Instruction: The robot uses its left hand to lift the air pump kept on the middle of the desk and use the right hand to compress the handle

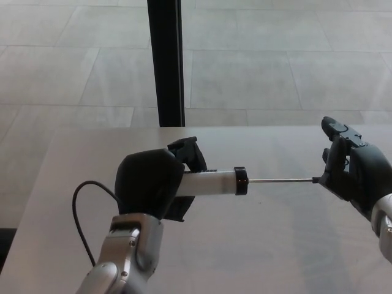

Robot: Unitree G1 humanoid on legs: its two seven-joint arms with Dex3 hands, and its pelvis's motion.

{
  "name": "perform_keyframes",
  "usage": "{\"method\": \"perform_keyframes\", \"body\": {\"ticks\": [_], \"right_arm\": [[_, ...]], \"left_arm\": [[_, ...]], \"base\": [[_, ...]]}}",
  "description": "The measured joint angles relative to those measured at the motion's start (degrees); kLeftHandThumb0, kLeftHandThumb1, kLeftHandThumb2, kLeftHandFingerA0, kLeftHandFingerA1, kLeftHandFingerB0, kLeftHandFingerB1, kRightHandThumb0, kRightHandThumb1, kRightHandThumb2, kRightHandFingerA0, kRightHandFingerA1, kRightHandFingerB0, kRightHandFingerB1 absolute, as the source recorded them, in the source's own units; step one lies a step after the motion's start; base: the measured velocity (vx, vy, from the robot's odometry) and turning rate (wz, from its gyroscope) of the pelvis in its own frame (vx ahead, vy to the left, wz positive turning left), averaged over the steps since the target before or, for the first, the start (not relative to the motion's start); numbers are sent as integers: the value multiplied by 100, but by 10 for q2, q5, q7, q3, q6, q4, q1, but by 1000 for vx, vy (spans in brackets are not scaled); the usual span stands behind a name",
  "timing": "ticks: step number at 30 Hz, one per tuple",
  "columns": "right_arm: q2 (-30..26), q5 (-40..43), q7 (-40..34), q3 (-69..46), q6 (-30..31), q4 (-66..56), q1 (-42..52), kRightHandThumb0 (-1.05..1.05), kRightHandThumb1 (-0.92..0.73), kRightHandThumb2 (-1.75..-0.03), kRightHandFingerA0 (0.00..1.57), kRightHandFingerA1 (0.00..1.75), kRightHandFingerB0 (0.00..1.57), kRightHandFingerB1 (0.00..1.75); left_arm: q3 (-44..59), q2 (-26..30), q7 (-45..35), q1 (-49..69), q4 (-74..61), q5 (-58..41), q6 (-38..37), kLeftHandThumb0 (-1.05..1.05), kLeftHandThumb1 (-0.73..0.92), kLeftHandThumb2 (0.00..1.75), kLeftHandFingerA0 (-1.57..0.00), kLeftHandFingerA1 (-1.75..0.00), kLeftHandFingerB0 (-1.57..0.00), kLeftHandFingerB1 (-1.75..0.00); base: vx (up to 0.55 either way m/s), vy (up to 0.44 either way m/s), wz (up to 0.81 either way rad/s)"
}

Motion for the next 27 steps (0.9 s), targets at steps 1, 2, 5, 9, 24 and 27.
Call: {"method": "perform_keyframes", "body": {"ticks": [1,2,5,9,24,27], "right_arm": [[2,0,0,0,-1,0,0,-105,-92,-131,0,15,0,0],[5,0,0,1,-2,1,0,-105,-90,-131,0,16,0,1],[14,1,0,1,-8,1,0,-93,-92,-94,0,0,0,0],[30,6,0,0,-15,1,0,-104,-92,-131,0,17,0,3],[80,9,-19,3,-24,-5,-4,-105,-92,-133,0,16,0,1],[91,10,-24,3,-24,-10,-4,-105,-89,-132,0,17,0,2]], "left_arm": [[0,-2,0,0,0,0,0,-11,46,119,-98,-175,-79,-156],[0,-3,1,-1,1,-1,0,-11,44,122,-98,-175,-79,-156],[-1,-9,4,-6,10,-2,-1,-20,45,118,-129,-147,-100,-128],[-2,-15,7,-13,17,-5,-1,-17,44,118,-129,-147,-101,-128],[-15,-45,24,-39,46,-12,-1,-14,47,119,-101,-175,-81,-145],[-19,-51,28,-51,63,-12,-1,-9,45,124,-103,-175,-87,-134]], "base": [[0,0,0],[0,0,0],[0,0,0],[0,0,0],[0,0,0],[0,0,0]]}}
